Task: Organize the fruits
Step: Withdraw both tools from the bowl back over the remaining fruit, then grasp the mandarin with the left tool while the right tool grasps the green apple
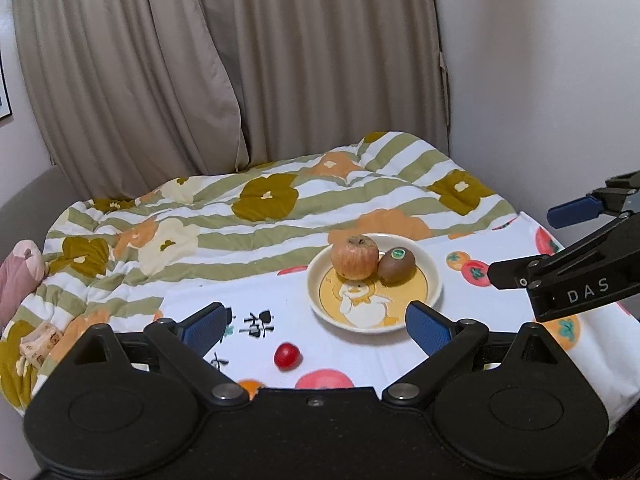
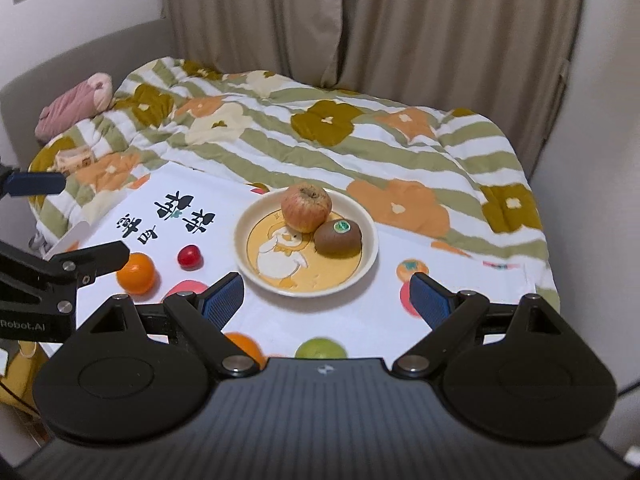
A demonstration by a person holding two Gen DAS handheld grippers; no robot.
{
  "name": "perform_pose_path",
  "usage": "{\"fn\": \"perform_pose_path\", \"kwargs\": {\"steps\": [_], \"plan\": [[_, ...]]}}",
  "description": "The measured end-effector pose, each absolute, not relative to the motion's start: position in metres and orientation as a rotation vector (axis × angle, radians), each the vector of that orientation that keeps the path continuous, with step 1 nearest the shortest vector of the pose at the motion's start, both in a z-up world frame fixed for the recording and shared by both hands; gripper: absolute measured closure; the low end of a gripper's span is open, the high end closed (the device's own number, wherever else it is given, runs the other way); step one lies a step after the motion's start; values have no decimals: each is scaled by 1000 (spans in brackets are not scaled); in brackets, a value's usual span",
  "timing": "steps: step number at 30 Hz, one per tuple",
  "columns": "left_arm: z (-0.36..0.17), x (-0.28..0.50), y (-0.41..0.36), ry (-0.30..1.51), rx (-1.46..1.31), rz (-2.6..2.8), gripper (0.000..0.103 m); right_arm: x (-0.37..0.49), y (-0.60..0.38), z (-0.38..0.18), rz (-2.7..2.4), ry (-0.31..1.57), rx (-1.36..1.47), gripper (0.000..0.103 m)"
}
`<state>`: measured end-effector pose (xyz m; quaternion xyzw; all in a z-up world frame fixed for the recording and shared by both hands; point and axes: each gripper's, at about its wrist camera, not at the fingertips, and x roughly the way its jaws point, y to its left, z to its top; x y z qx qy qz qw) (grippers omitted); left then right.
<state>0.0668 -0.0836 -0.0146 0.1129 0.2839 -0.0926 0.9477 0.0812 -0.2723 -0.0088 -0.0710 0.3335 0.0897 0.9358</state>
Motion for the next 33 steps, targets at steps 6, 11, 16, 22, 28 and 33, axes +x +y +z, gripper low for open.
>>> {"fn": "perform_pose_path", "kwargs": {"steps": [6,11,16,22,28,33], "plan": [[-23,39,-71,586,227,-209,4,41,-264,-17,101,697,-102,0],[-41,22,-67,605,218,-237,4,21,-261,-38,22,731,-52,0],[-70,12,-73,647,248,-277,5,9,-262,-66,-34,745,-2,0],[-107,12,-87,691,281,-339,7,8,-261,-104,-53,769,20,0],[-142,20,-102,724,324,-383,18,15,-264,-138,-53,794,81,1],[-164,26,-113,755,353,-402,31,21,-266,-153,-52,813,103,1]]}}
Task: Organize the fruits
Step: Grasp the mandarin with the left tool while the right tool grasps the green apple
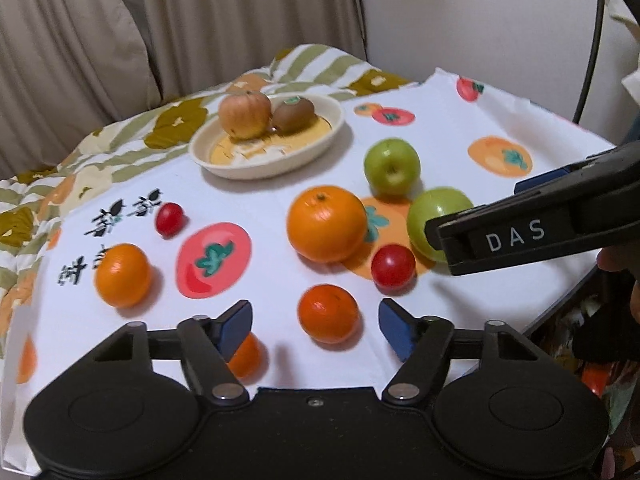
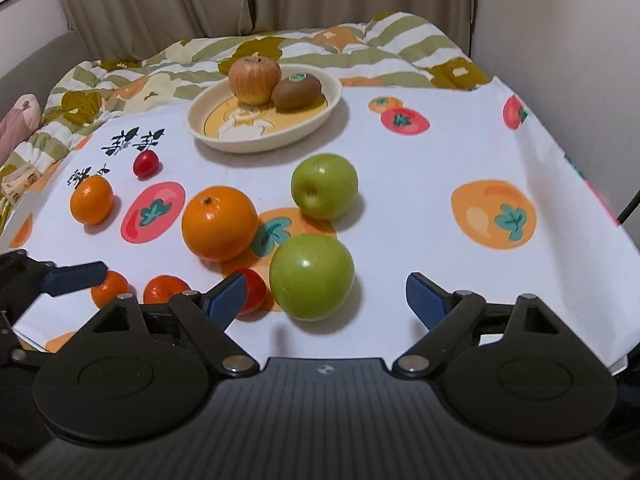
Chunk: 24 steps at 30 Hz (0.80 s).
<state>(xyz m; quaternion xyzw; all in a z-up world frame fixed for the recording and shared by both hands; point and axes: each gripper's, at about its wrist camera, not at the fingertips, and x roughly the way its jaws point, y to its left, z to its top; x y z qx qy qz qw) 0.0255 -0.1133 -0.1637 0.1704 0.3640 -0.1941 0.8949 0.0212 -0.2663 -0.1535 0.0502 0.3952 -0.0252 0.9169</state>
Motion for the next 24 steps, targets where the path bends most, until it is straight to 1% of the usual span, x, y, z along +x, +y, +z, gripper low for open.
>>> {"fn": "perform_pose_path", "kwargs": {"steps": [6,8,10,13,16,18,20,24], "plan": [[-179,30,-122,779,374,-408,42,25,-271,-166,-59,834,125,2],[-182,32,-123,784,372,-407,42,26,-271,-169,-60,838,126,3],[-183,34,-124,787,370,-407,43,27,-272,-171,-55,846,127,6],[-184,37,-125,790,366,-407,46,29,-271,-172,-44,852,129,7],[-183,39,-125,792,362,-407,51,31,-270,-173,-38,855,133,9],[-183,41,-124,797,359,-406,59,34,-269,-173,-39,857,139,10],[-183,42,-124,800,355,-407,60,36,-269,-172,-39,858,142,11],[-183,43,-122,807,347,-412,61,39,-269,-171,-43,861,142,17]]}}
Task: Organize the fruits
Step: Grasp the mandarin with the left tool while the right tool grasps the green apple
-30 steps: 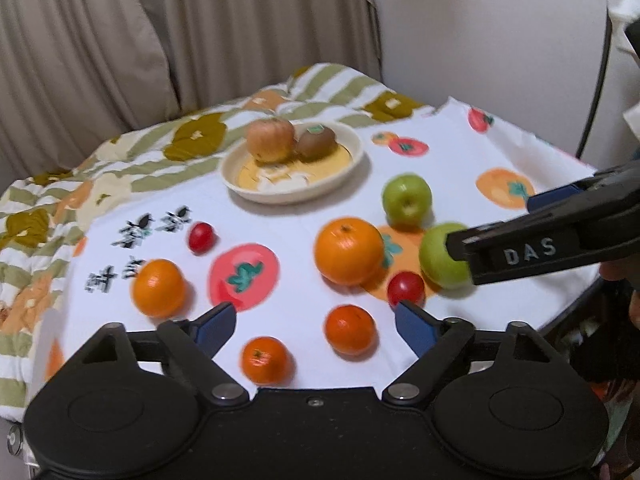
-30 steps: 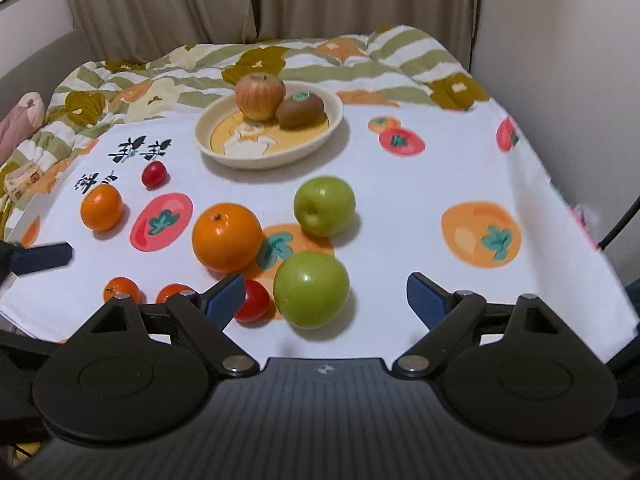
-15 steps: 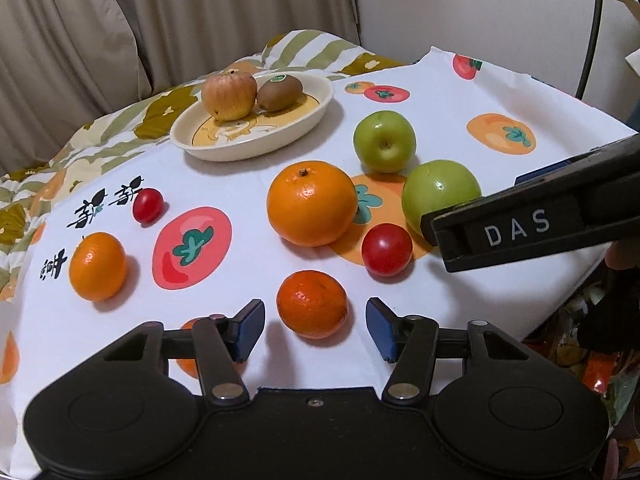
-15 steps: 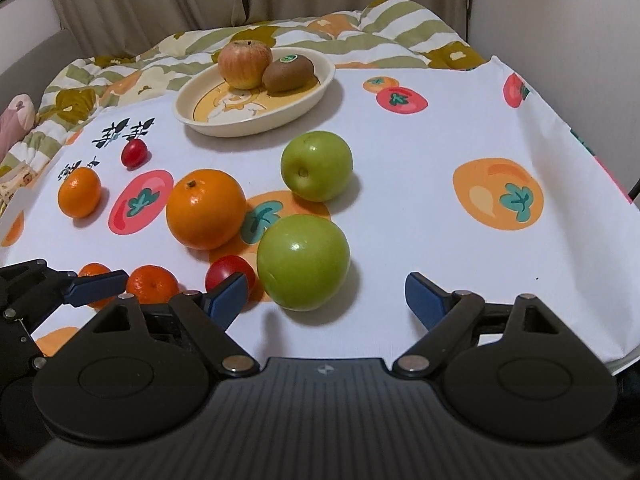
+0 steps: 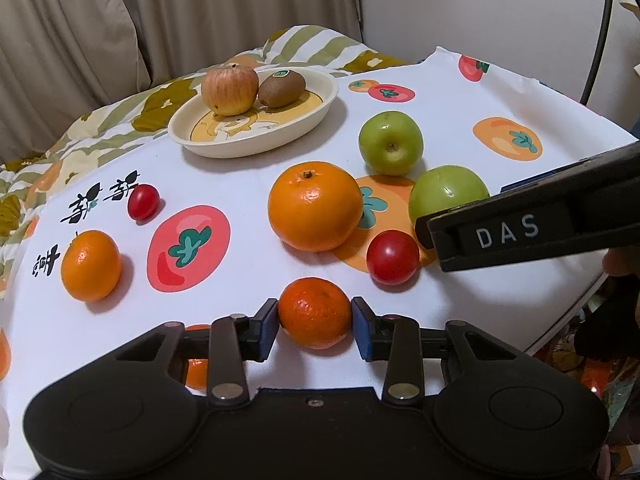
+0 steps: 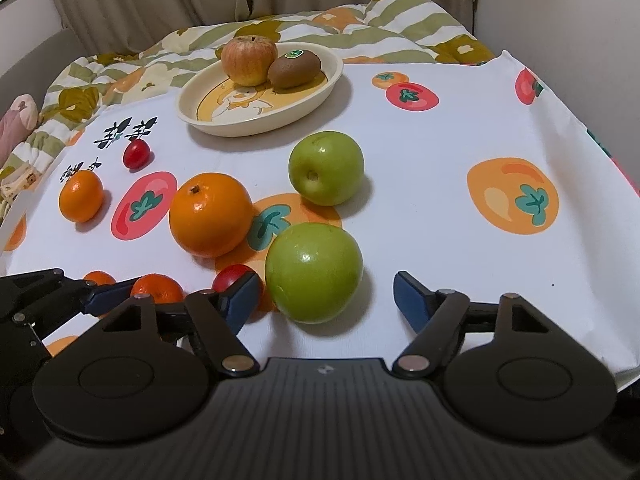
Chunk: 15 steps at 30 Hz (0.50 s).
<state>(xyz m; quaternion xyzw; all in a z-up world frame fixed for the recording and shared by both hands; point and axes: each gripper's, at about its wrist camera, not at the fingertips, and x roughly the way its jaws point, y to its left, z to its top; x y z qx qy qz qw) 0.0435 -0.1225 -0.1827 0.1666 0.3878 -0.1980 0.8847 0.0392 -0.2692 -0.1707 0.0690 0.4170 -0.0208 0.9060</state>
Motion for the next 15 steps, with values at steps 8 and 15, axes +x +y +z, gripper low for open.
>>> {"fn": "perform_pose_path", "kwargs": {"steps": [8,15], "plan": [[-179,43,-117,819,320,-404,61,46,-270,-174,-48,874,165,20],[-174,42,-112,818,305,-398,61,53,-273,-175,-43,877,203,26]]}}
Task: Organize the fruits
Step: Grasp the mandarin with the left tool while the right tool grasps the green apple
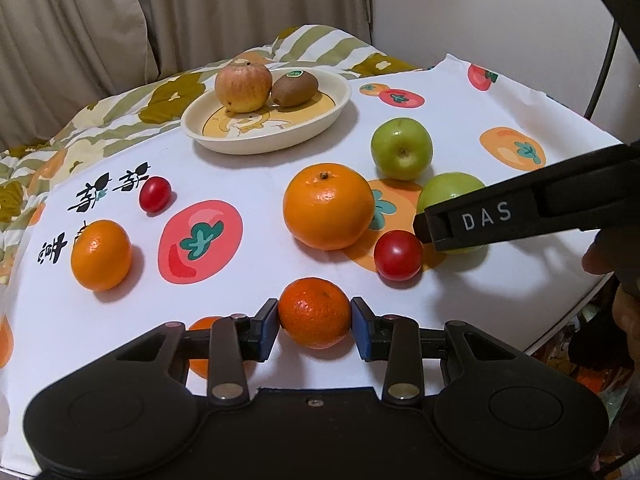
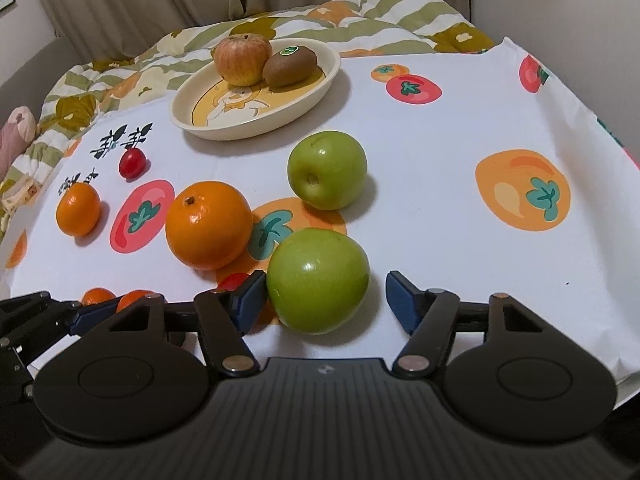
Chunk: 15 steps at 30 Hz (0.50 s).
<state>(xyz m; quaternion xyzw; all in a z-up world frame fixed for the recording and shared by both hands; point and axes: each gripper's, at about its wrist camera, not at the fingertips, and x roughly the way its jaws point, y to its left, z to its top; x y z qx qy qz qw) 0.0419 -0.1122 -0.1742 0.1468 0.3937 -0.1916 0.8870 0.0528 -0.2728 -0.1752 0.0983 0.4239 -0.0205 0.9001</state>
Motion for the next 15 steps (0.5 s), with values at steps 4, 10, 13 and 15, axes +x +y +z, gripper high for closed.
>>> {"fn": "perform_pose_path", "kwargs": {"steps": [4,10,13,15], "plan": [[-170,42,-110,811,299,-398,61,56,-275,-176,-33,879,248,32],[-163,42,-106,803,284,-394,61,56,-274,-174,-46,885,258,32],[-156,42,-103,796,272,-388,61,55,-273,-170,-47,879,255,32],[-151,41,-101,792,263,-384,61,53,-272,-165,-47,872,252,32]]}}
